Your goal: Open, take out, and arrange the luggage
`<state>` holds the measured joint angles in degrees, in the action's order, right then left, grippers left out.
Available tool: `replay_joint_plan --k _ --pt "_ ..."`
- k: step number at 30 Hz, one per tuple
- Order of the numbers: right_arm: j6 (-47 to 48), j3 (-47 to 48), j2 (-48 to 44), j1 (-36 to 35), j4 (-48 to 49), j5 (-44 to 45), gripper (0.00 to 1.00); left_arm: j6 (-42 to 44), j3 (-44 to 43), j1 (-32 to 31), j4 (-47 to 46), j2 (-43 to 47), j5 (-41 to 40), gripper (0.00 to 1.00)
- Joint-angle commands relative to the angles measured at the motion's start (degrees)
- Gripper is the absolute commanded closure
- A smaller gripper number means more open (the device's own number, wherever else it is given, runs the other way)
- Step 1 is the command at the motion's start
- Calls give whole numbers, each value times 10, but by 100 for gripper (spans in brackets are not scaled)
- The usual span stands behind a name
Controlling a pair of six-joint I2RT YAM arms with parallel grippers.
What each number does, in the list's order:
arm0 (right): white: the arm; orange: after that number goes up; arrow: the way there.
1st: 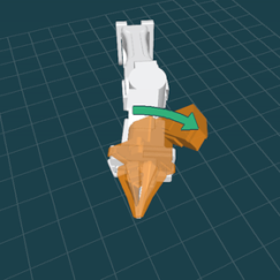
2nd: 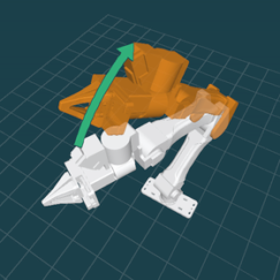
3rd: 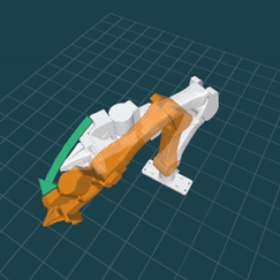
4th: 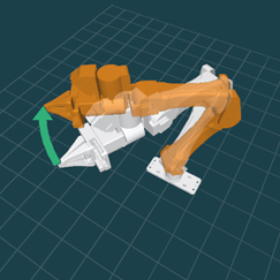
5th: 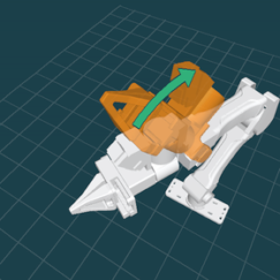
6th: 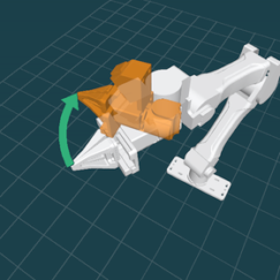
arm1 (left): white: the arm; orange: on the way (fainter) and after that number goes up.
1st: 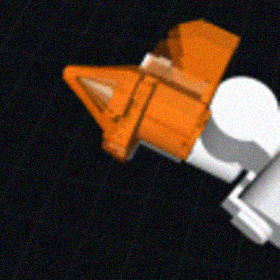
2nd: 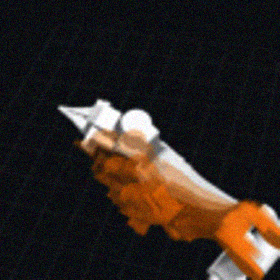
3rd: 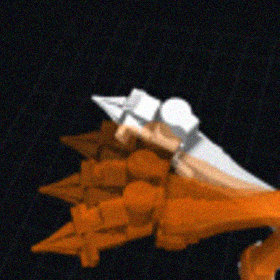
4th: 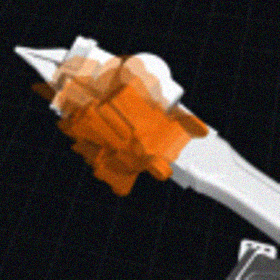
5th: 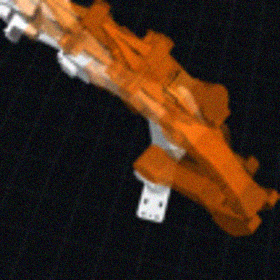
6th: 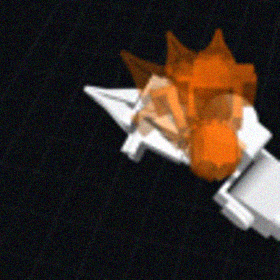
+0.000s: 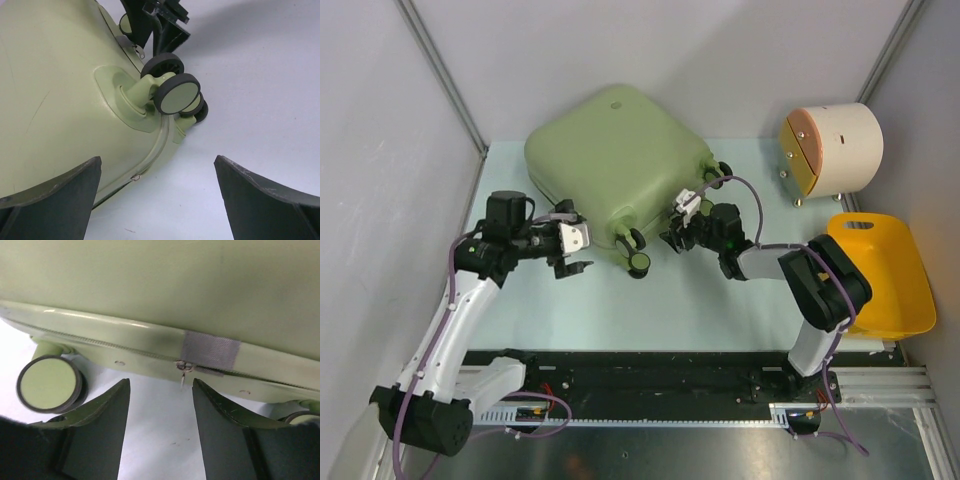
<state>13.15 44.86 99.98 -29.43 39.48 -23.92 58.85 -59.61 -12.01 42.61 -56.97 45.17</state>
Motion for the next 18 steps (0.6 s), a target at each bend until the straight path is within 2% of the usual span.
replay_joint_plan --k 1,4,8,9,11,12,13,18 --pt "5 29 29 -2 99 17 44 60 -10 -13 19 -4 -14 0" --pt "1 37 43 -5 116 16 55 69 -15 -32 17 -9 -21 0" --pt "-6 37 44 -5 120 12 71 126 -26 -106 18 -20 -59 0" --pt "-7 37 44 -5 120 11 79 133 -31 -119 18 -37 -78 0" --pt "-7 37 45 -3 125 11 88 162 -51 -148 18 -56 -91 0" --pt "-7 37 45 -4 126 12 97 173 -57 -154 19 -65 -104 0" --pt "-7 37 44 -4 127 12 100 187 -66 -160 18 -84 -108 0" --pt "-15 37 36 -2 111 12 100 274 -86 -199 19 -139 -151 2"
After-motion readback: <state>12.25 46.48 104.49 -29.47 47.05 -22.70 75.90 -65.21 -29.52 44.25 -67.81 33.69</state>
